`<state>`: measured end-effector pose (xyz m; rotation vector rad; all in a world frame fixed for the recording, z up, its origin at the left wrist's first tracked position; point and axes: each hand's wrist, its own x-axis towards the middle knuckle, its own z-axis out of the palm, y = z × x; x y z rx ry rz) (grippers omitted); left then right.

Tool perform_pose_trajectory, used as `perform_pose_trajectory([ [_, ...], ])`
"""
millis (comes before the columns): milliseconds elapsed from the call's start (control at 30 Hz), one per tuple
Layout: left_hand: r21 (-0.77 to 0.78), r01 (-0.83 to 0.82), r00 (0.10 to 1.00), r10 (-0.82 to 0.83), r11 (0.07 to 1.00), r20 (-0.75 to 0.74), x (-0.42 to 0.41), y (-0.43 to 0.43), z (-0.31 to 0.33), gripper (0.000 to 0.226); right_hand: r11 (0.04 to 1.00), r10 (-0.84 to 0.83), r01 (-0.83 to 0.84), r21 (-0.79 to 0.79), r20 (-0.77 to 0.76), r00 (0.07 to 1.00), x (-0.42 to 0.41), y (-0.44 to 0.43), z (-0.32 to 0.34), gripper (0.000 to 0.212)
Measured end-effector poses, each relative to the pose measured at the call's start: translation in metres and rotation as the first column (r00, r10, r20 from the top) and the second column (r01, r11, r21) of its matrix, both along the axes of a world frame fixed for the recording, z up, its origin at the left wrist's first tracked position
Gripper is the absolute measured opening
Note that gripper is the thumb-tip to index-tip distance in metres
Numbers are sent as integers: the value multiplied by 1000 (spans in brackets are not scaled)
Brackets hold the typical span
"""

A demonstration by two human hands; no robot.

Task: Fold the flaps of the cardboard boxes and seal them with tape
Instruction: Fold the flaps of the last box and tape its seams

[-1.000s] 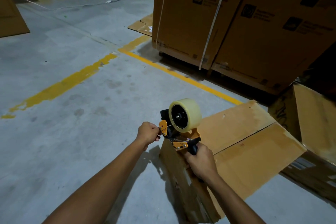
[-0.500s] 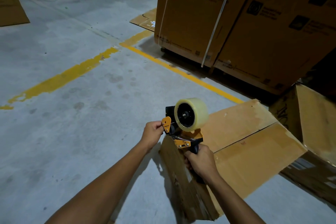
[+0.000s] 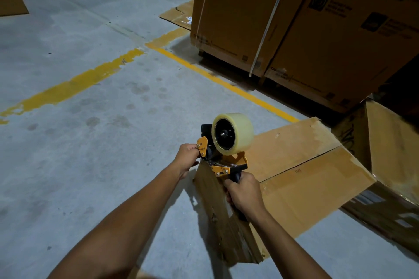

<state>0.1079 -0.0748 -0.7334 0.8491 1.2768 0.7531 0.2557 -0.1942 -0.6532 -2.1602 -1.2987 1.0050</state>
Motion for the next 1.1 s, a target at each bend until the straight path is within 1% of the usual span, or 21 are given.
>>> perform_pose_trajectory([
  [100,18,-18,1000,18,1000,-12,0,-3,2,43,997,74,-71,-22,136,988,6,-23,2,23],
  [133,23,-24,1000,25,999,-1,0,-4,3,38,995,101,-95,-41,182,978,9,-34,3,24],
  [200,50,-15,1000,14,999,14,-1,-6,8,19,992,115,-100,-74,246,962,12,-57,4,24],
  [233,97,8,1000,-9,995,4,-1,-6,9,13,993,107,-89,-82,262,959,13,-64,4,24],
  [267,176,39,999,-32,984,-43,-3,-6,9,14,994,98,-79,-80,267,959,14,-66,4,24],
  [333,383,141,966,-43,913,-253,-7,-10,8,19,996,70,-54,-71,248,966,15,-64,6,22],
  [400,544,327,879,-39,773,-475,-11,-19,6,32,998,53,-41,-56,238,970,16,-59,6,11],
  [433,568,455,816,-67,686,-574,-12,-23,5,43,998,51,-41,-49,241,969,16,-57,7,9],
  [500,493,683,649,-137,539,-749,-17,-32,5,60,998,55,-47,-41,241,969,17,-58,4,10],
  [567,335,821,441,-139,463,-887,-23,-35,9,75,998,61,-55,-34,236,970,16,-61,5,9],
  [600,284,853,370,-123,438,-921,-25,-35,11,83,998,60,-53,-37,246,967,17,-64,6,8],
  [633,258,869,332,-111,421,-937,-27,-34,13,91,997,62,-50,-52,256,965,18,-69,8,7],
  [667,253,876,322,-107,410,-941,-29,-33,15,97,997,62,-45,-68,261,963,20,-76,9,10],
  [733,229,891,291,-106,391,-951,-30,-31,17,103,994,55,-28,-101,274,960,28,-96,11,23],
  [767,210,897,270,-106,390,-957,-29,-32,19,102,993,48,-17,-114,273,961,31,-107,13,24],
  [833,163,913,205,-75,374,-976,-24,-37,27,95,992,33,2,-127,267,963,36,-123,15,13],
  [867,129,930,157,-54,344,-986,-21,-40,31,92,992,26,9,-128,269,963,37,-126,16,7],
  [933,71,969,78,-17,238,-997,-15,-50,36,88,992,17,16,-121,267,963,36,-127,20,6],
  [1000,47,992,47,5,120,-999,-11,-65,33,81,994,9,19,-108,256,967,33,-124,24,7],
  [1033,43,995,42,10,95,-999,-10,-72,31,78,995,7,20,-103,249,969,32,-123,25,7],
  [1100,39,990,37,16,136,-999,-6,-80,29,77,995,8,17,-98,246,969,31,-127,26,8],
])
